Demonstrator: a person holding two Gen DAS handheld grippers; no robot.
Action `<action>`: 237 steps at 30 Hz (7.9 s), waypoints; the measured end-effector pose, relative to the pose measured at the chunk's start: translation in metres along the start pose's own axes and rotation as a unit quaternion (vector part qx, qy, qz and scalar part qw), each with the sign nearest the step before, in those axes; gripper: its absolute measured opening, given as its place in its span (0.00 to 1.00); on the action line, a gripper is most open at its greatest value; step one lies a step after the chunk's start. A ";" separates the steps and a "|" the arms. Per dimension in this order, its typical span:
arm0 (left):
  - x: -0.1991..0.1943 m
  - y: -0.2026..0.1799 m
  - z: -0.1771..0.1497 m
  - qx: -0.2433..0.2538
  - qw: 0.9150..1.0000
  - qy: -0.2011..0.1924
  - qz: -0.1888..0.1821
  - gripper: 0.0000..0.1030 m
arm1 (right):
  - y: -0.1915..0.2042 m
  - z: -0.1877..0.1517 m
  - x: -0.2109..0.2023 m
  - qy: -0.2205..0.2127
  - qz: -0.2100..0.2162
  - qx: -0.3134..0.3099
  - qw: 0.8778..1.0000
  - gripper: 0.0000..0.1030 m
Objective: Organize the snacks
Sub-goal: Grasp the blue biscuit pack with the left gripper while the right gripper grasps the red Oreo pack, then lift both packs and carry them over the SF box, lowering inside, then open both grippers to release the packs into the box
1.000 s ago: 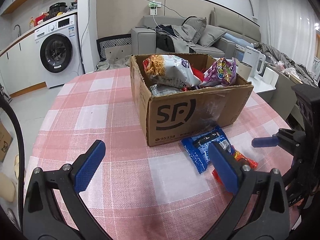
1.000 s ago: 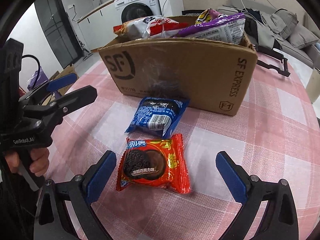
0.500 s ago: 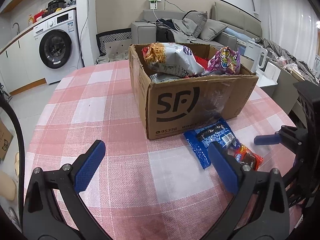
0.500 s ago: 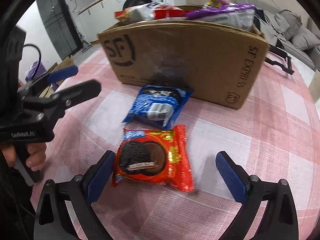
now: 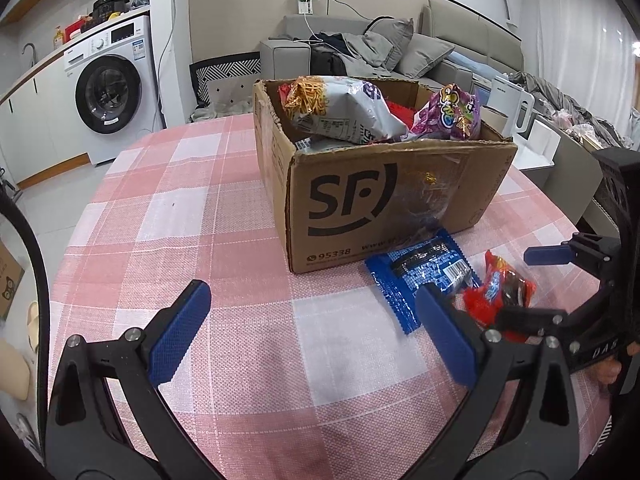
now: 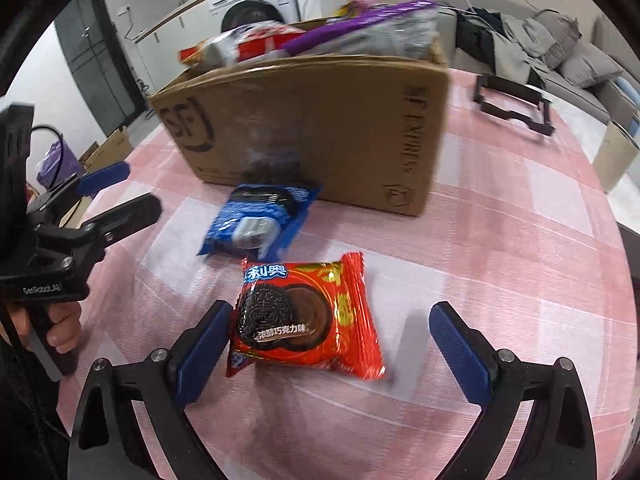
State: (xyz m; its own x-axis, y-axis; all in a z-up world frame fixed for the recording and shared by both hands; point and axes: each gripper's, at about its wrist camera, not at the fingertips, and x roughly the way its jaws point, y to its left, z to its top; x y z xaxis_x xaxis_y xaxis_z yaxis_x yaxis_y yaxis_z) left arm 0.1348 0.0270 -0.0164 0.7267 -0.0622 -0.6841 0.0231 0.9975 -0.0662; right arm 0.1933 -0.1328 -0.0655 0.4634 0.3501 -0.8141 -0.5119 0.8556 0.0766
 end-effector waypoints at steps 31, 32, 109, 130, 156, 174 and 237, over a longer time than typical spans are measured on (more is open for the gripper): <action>0.014 -0.008 -0.008 0.006 1.000 0.014 -0.008 0.99 | -0.015 -0.005 -0.010 -0.032 0.038 -0.004 0.999 0.53; 0.015 -0.008 -0.008 0.005 1.000 0.015 -0.010 0.99 | -0.018 -0.005 -0.012 -0.033 0.037 -0.003 0.999 0.53; 0.037 -0.054 -0.016 0.031 0.995 0.061 -0.074 0.43 | -0.023 -0.004 -0.012 -0.047 -0.002 -0.012 0.999 0.52; -0.047 -0.045 0.009 0.028 0.997 -0.024 -0.074 0.43 | -0.013 0.008 -0.076 -0.147 0.033 0.007 0.989 0.52; -0.089 -0.019 0.084 -0.001 0.996 -0.090 -0.029 0.43 | -0.003 0.056 -0.122 -0.227 0.017 0.042 0.973 0.52; -0.056 -0.018 0.123 -0.006 0.995 -0.101 0.007 0.43 | 0.001 0.099 -0.106 -0.231 0.019 0.037 0.972 0.52; 0.091 -0.013 0.130 -0.006 0.999 -0.046 -0.002 0.44 | -0.011 0.154 -0.022 -0.209 0.002 0.040 0.977 0.58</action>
State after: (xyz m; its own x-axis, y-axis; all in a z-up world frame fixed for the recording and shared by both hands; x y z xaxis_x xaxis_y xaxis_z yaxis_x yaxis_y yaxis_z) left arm 0.2897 0.0123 0.0170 0.7869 -0.0624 -0.6140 0.0177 0.9968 -0.0785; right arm 0.3001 -0.0916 0.0407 0.7241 0.4650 -0.5094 -0.4645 0.8747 0.1382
